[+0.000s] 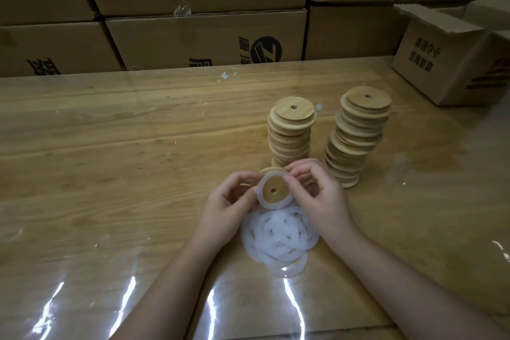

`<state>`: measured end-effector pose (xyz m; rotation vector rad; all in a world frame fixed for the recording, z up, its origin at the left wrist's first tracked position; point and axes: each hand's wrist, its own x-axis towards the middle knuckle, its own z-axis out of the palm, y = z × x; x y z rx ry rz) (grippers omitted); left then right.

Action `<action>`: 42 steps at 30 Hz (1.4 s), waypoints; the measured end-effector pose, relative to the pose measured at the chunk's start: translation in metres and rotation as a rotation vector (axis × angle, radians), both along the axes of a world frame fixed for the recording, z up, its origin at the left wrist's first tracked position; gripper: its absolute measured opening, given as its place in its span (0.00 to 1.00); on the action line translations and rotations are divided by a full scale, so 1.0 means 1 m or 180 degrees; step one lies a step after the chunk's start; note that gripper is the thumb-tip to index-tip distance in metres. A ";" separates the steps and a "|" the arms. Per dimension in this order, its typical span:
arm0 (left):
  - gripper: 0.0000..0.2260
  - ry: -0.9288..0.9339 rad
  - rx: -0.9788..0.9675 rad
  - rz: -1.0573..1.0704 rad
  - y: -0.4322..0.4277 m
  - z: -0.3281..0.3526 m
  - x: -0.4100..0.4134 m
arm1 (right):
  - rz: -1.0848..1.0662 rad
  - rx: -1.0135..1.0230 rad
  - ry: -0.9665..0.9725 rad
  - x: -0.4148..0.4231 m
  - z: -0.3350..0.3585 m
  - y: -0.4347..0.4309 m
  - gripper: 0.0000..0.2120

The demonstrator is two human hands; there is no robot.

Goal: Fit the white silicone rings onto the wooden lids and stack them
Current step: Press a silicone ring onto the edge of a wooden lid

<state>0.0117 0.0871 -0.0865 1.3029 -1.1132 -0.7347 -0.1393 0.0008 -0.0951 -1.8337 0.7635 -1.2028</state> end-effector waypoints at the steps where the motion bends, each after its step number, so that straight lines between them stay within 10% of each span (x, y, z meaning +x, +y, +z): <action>1: 0.06 -0.0008 0.0010 -0.0021 0.000 0.000 0.000 | -0.0029 -0.0009 0.0005 0.000 0.000 -0.001 0.05; 42: 0.02 -0.0106 0.0046 0.0302 -0.006 -0.007 0.000 | 0.0085 0.0274 -0.0140 0.001 0.004 -0.001 0.06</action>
